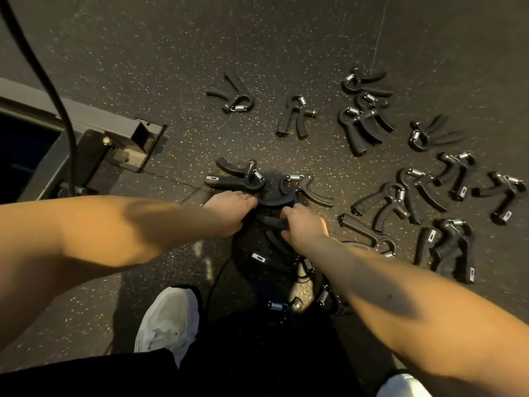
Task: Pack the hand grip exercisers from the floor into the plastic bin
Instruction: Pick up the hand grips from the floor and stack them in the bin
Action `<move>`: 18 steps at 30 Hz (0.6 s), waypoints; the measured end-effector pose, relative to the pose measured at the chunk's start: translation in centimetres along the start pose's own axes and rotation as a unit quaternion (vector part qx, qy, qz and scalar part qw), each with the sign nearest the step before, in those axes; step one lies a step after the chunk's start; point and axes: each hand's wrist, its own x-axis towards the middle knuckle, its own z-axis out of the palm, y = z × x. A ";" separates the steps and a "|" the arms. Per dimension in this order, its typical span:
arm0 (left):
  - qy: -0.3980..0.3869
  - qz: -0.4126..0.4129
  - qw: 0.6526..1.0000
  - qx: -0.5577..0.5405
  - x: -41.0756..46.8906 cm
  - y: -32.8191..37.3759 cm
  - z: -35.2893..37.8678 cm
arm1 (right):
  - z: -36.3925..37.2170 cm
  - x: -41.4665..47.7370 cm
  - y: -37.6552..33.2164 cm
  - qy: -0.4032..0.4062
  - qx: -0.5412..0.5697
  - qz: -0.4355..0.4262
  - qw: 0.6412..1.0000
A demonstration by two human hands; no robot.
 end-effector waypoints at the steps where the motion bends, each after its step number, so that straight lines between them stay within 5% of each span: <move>1: 0.007 0.008 1.000 0.028 0.0 -0.1 0.3 | -0.1 0.0 0.2 0.001 0.008 -0.007 1.000; 4: 0.004 -0.006 0.997 0.075 -0.5 -0.3 1.0 | -1.0 -0.2 0.9 0.018 0.075 -0.042 0.996; 10: 0.099 0.015 0.993 -0.054 -0.8 -0.7 -0.9 | -3.9 -2.3 2.4 -0.016 0.352 -0.004 0.936; 18: -0.033 0.005 0.933 -0.359 0.9 3.5 -7.2 | -5.7 -6.1 7.0 0.029 0.605 0.171 0.777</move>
